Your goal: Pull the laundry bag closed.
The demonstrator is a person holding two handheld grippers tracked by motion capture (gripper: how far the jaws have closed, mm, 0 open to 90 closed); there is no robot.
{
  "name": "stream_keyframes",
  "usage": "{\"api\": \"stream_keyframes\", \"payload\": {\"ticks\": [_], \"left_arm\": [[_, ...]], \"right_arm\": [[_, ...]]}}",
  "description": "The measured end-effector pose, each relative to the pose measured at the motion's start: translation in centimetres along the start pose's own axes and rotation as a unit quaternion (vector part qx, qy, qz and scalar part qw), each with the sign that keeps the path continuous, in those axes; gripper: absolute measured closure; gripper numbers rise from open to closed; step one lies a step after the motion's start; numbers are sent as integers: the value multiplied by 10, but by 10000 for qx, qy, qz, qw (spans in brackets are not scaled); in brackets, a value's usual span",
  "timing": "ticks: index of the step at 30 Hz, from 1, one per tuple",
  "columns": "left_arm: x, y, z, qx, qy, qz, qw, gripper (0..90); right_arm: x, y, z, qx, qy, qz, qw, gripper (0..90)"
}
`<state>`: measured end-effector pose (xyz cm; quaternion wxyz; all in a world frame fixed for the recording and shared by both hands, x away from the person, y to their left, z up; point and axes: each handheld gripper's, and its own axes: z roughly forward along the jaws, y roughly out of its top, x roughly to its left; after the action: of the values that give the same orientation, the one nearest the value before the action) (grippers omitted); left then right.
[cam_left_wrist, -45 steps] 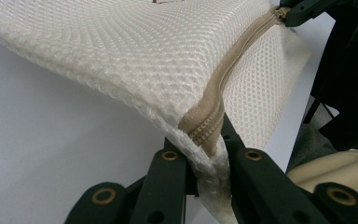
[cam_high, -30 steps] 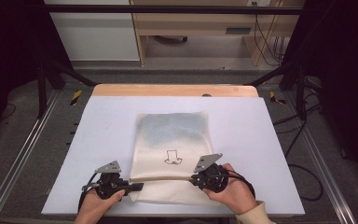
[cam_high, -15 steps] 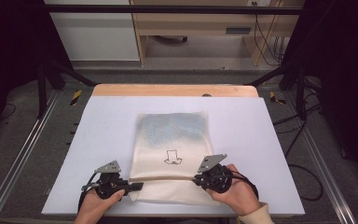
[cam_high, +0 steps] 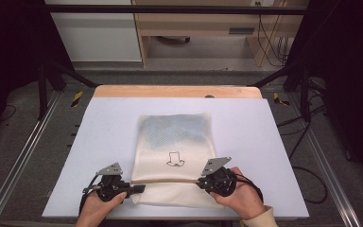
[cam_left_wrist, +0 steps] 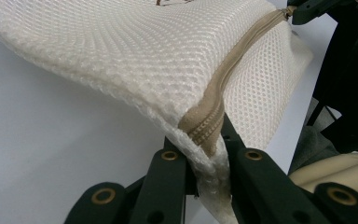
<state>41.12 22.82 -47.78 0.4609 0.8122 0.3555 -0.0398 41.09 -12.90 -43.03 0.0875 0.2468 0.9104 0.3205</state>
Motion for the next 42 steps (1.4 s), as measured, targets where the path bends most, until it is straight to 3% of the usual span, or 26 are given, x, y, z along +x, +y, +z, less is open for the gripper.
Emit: {"api": "stream_keyframes", "payload": {"ticks": [27,42], "left_arm": [[0,0,0,-11,24,-11,10000,845],[0,0,-1,-21,36,1,10000,846]], "right_arm": [[-3,-9,-4,8,-93,115,9999,819],[-8,-16,-8,-17,-189,296,9994,819]]}}
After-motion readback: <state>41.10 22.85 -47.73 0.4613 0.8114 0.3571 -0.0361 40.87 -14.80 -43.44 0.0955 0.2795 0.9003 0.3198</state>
